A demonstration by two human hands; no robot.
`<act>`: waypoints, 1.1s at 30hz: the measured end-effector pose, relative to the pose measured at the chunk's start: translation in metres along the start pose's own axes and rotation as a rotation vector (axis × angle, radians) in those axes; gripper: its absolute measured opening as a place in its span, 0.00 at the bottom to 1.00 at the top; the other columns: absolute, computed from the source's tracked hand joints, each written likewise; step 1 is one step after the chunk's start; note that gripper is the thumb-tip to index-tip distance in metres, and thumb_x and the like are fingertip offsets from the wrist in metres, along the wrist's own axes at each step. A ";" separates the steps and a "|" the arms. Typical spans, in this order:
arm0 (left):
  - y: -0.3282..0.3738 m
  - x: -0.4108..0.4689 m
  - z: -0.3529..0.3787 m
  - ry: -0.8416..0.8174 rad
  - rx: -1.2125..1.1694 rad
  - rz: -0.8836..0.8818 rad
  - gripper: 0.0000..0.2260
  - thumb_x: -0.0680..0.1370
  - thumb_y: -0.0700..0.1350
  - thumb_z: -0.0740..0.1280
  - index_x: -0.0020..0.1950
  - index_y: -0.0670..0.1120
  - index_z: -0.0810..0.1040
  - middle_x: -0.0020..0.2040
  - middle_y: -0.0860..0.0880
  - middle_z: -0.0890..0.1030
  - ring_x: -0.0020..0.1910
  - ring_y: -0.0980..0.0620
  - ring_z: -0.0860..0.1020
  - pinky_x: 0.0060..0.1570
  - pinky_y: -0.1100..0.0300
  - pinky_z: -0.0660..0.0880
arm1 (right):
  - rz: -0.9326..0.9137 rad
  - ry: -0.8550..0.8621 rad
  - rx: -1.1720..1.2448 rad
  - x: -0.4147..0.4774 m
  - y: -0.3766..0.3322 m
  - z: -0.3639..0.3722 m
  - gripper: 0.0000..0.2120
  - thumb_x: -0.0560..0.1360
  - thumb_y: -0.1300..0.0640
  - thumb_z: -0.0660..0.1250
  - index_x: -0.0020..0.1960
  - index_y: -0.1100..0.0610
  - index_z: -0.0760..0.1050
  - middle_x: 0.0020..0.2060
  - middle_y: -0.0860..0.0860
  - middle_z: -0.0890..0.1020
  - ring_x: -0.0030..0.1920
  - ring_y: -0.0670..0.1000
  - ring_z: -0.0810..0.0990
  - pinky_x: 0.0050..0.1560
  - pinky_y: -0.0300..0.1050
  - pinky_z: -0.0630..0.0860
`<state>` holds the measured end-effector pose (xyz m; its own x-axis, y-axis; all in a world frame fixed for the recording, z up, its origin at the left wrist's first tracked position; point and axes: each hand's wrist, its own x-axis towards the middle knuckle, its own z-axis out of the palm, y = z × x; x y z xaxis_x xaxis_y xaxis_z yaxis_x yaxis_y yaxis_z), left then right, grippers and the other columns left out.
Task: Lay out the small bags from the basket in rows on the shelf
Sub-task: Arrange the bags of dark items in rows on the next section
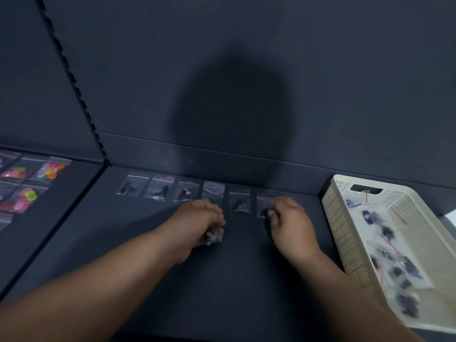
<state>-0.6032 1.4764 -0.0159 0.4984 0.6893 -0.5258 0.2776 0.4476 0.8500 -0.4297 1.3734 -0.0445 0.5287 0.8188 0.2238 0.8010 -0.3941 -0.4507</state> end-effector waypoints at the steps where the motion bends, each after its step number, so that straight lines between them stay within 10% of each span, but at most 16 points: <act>1: 0.002 0.000 0.000 0.000 -0.004 0.002 0.07 0.75 0.33 0.64 0.43 0.44 0.75 0.36 0.44 0.81 0.36 0.47 0.78 0.42 0.56 0.73 | -0.033 -0.069 -0.034 -0.007 -0.001 0.003 0.13 0.75 0.61 0.63 0.59 0.59 0.77 0.59 0.56 0.78 0.60 0.57 0.75 0.60 0.42 0.69; 10: 0.013 0.002 -0.001 0.039 0.015 0.077 0.18 0.72 0.25 0.57 0.54 0.43 0.74 0.50 0.40 0.79 0.50 0.39 0.81 0.46 0.51 0.76 | -0.038 -0.303 -0.237 -0.014 -0.001 0.012 0.31 0.80 0.41 0.49 0.77 0.54 0.47 0.77 0.50 0.45 0.76 0.48 0.41 0.74 0.44 0.40; 13: 0.014 0.003 -0.004 0.041 -0.001 0.093 0.16 0.72 0.25 0.58 0.48 0.44 0.74 0.49 0.38 0.79 0.49 0.38 0.81 0.54 0.45 0.75 | -0.058 -0.344 -0.283 -0.013 0.001 0.013 0.32 0.79 0.39 0.49 0.77 0.54 0.46 0.77 0.50 0.46 0.76 0.47 0.43 0.74 0.43 0.39; 29: 0.016 -0.001 -0.027 0.021 -0.103 0.116 0.08 0.73 0.34 0.69 0.48 0.45 0.77 0.43 0.46 0.80 0.36 0.52 0.77 0.31 0.63 0.74 | -0.091 -0.317 -0.194 -0.013 -0.009 0.011 0.33 0.77 0.38 0.47 0.77 0.53 0.51 0.77 0.48 0.50 0.76 0.46 0.45 0.74 0.43 0.40; 33: 0.019 -0.003 -0.032 0.030 -0.092 0.159 0.07 0.71 0.34 0.71 0.45 0.45 0.79 0.40 0.47 0.81 0.34 0.53 0.77 0.31 0.65 0.74 | -0.068 -0.104 0.161 -0.009 -0.048 0.011 0.21 0.77 0.46 0.60 0.67 0.53 0.70 0.65 0.49 0.74 0.66 0.49 0.70 0.68 0.42 0.64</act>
<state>-0.6263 1.5010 0.0005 0.5052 0.7715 -0.3866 0.1198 0.3810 0.9168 -0.4756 1.3896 -0.0345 0.4365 0.8832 0.1716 0.7741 -0.2715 -0.5720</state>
